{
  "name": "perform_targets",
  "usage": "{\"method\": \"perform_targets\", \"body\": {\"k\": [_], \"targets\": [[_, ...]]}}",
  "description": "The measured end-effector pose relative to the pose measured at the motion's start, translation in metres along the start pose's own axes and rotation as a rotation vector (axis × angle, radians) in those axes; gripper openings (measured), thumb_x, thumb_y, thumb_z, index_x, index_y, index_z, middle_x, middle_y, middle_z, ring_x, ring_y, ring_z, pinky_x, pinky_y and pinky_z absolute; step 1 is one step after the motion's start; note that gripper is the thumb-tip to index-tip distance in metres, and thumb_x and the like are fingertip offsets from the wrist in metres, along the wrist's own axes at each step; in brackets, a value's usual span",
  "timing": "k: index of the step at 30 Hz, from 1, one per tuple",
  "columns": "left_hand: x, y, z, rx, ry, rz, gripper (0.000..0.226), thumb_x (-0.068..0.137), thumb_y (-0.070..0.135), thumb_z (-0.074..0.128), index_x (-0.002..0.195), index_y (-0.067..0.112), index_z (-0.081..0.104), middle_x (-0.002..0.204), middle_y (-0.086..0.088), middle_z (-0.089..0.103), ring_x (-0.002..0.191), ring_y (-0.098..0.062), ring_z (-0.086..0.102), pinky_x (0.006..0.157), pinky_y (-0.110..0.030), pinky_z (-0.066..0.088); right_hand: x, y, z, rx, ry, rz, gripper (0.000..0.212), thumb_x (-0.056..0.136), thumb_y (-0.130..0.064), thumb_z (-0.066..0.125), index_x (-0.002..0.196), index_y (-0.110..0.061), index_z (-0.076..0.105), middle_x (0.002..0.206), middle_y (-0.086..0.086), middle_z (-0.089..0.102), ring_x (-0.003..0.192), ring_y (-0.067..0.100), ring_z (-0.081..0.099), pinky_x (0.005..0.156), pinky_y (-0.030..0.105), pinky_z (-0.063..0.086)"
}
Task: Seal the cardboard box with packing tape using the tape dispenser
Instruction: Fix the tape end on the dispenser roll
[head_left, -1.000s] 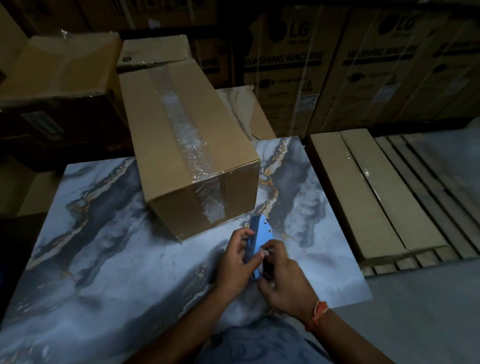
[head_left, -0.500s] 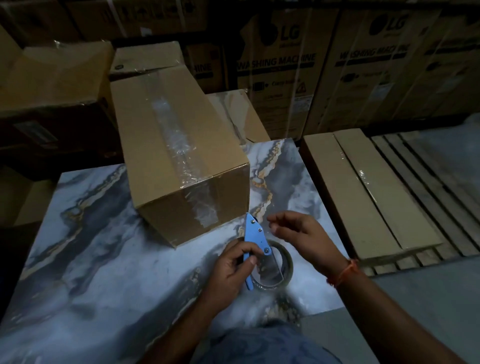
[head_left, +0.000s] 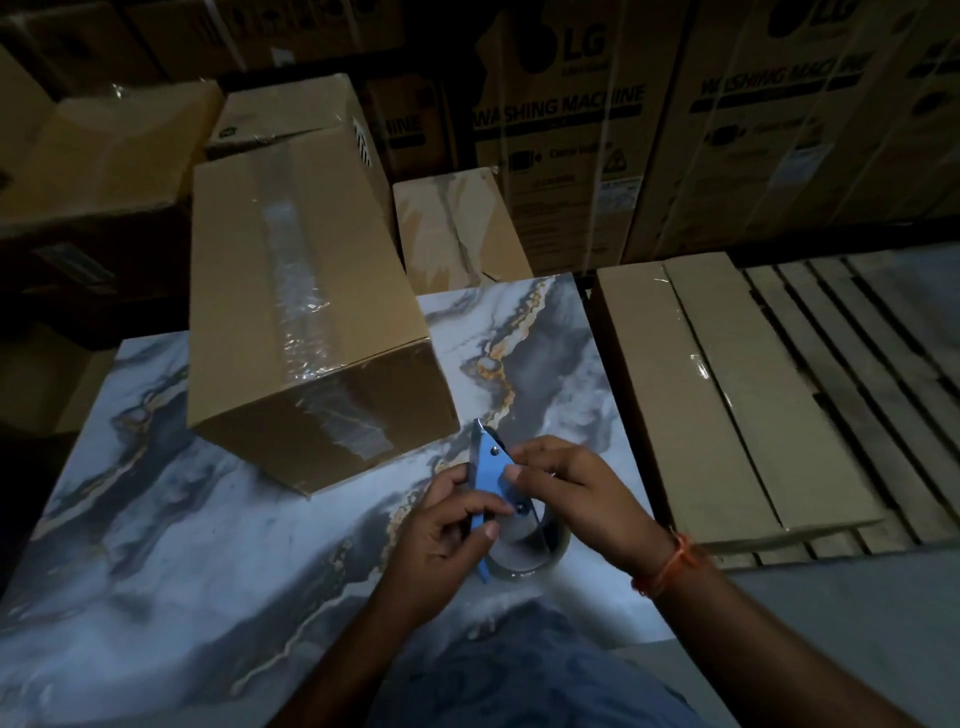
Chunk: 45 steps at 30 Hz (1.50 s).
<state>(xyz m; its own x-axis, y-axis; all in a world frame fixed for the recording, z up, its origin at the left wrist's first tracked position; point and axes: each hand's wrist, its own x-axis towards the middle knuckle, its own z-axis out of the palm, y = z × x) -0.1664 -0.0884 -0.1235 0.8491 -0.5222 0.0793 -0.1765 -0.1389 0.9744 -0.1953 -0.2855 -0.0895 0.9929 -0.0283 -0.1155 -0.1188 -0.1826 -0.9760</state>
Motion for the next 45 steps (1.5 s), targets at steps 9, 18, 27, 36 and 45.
{"method": "perform_targets", "body": {"k": [9, 18, 27, 36, 45], "targets": [[0.005, 0.024, 0.034, 0.168, 0.074, 0.057, 0.048, 0.085, -0.001, 0.067, 0.101, 0.043, 0.076, 0.132, 0.025, 0.050, 0.123, 0.006, 0.055, 0.091, -0.007, 0.046, -0.005, 0.023, -0.017, 0.502, 0.207, 0.131, 0.021, 0.093, -0.014, 0.065, 0.099, 0.002, 0.078, 0.112, 0.015, 0.075, 0.109, 0.032, 0.070, 0.097, 0.040, 0.055], [0.005, 0.020, 0.025, 0.244, 0.034, 0.115, 0.025, 0.093, 0.011, 0.066, 0.103, 0.029, 0.080, 0.141, 0.012, 0.047, 0.130, -0.015, 0.056, 0.100, -0.024, 0.050, -0.012, 0.011, -0.015, 0.537, 0.148, 0.135, 0.027, 0.094, -0.029, 0.064, 0.095, -0.007, 0.080, 0.111, 0.010, 0.075, 0.100, 0.016, 0.071, 0.085, 0.022, 0.054], [0.010, 0.013, 0.003, 0.410, -0.099, 0.175, 0.024, 0.096, 0.022, 0.065, 0.111, 0.035, 0.077, 0.145, -0.007, 0.043, 0.137, -0.021, 0.049, 0.106, -0.037, 0.051, -0.017, -0.007, 0.010, 0.572, 0.159, 0.085, 0.033, 0.100, -0.027, 0.056, 0.116, -0.005, 0.074, 0.124, 0.012, 0.072, 0.119, 0.027, 0.066, 0.101, 0.041, 0.054], [0.000, 0.010, -0.008, 0.455, -0.126, 0.243, 0.040, 0.091, 0.008, 0.069, 0.111, 0.042, 0.075, 0.145, -0.007, 0.041, 0.138, -0.020, 0.046, 0.103, -0.033, 0.052, -0.016, -0.006, 0.020, 0.541, 0.304, 0.215, 0.031, 0.101, -0.016, 0.053, 0.102, 0.003, 0.077, 0.100, 0.020, 0.078, 0.096, 0.024, 0.074, 0.072, 0.023, 0.059], [-0.010, 0.004, -0.024, 0.492, -0.144, 0.215, 0.036, 0.093, 0.017, 0.064, 0.114, 0.044, 0.074, 0.145, -0.007, 0.041, 0.139, -0.017, 0.043, 0.104, -0.030, 0.051, -0.011, -0.002, 0.032, 0.668, 0.413, 0.457, 0.034, 0.100, -0.011, 0.048, 0.078, -0.003, 0.073, 0.067, 0.001, 0.075, 0.064, 0.010, 0.065, 0.062, 0.022, 0.048]]}}
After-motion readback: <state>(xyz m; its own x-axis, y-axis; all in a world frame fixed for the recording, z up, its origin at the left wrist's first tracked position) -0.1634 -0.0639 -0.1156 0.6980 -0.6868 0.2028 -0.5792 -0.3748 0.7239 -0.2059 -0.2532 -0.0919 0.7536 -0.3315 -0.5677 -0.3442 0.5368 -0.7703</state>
